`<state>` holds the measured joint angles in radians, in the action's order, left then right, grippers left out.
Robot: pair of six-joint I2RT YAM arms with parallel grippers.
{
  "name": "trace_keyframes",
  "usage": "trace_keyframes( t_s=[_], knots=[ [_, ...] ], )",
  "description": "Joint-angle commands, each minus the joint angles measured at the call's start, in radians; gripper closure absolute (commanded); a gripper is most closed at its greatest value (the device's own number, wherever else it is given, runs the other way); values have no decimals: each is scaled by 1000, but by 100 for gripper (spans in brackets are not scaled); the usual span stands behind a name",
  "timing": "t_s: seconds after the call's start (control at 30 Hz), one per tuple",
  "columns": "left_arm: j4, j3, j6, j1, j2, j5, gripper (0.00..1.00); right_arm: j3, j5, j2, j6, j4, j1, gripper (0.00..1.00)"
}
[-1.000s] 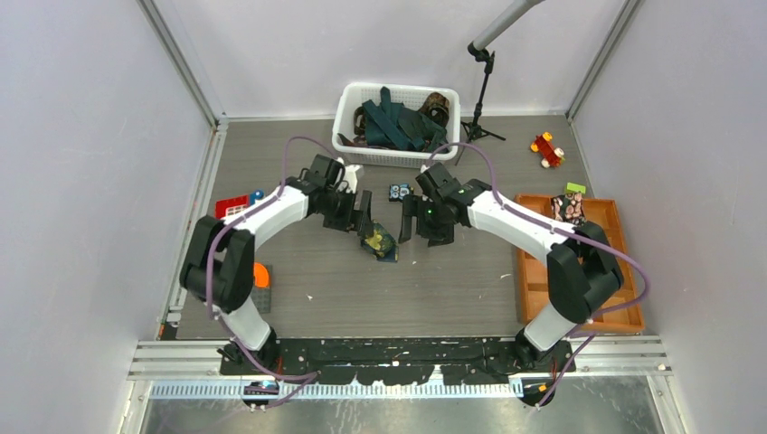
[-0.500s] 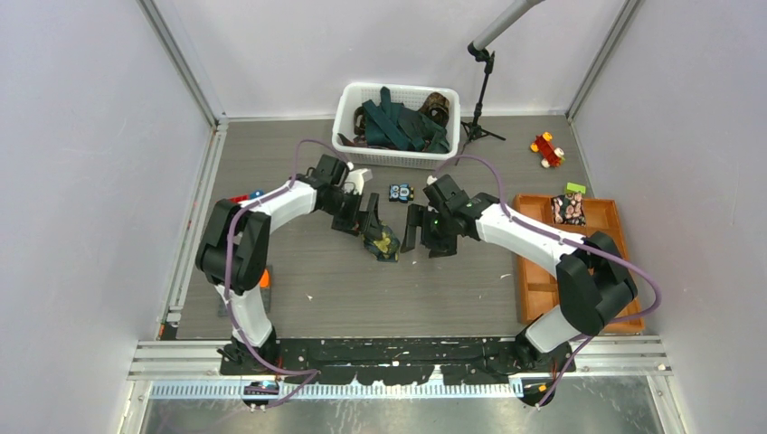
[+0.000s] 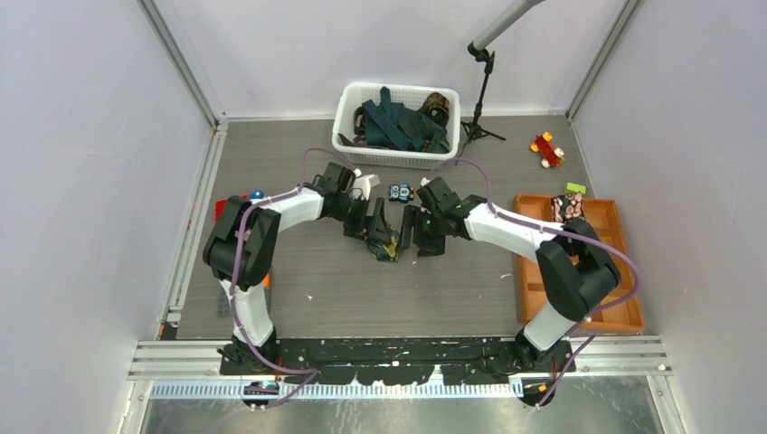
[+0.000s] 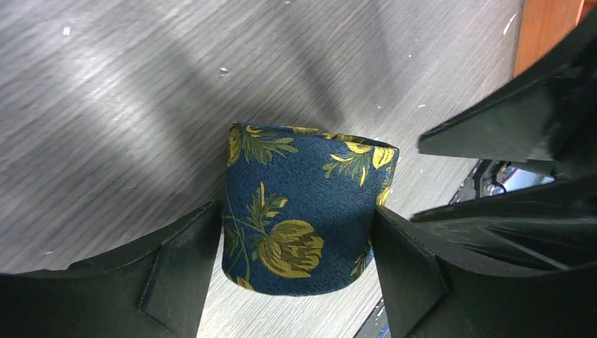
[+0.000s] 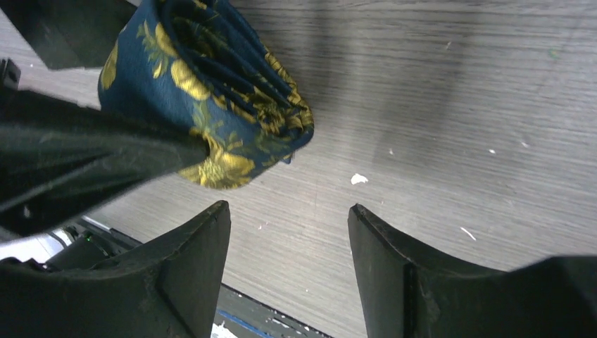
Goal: Roll the ties
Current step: Pick up the tie from the bin.
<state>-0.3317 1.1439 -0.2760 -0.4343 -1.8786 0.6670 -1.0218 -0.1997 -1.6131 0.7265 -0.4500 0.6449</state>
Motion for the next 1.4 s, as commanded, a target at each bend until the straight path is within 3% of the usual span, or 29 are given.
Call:
trace_keyframes(
  t_s=[0.0,0.2,0.3,0.43,0.6,1.03,1.37],
  knots=[
    [45,-51,-30,-31,-12,-32,24,-1,-9,-52,25,87,14,37],
    [76,-98,-61,-38,8,-38,32,-1,-2,-118,36,129,25,51],
    [93,-130,-83,-43,27,-41,41,-3,5,-124,36,128,27,53],
    [122,-173,-121,-57,65,-45,59,-23,28,-96,22,90,27,53],
    [143,-196,-174,-75,120,-56,71,-90,97,-19,-11,-24,25,52],
    [140,-26,-325,-185,208,-126,79,-305,509,400,-43,-327,-13,49],
    [144,331,-400,-371,22,-176,79,-452,681,631,-59,-434,-17,49]
  ],
)
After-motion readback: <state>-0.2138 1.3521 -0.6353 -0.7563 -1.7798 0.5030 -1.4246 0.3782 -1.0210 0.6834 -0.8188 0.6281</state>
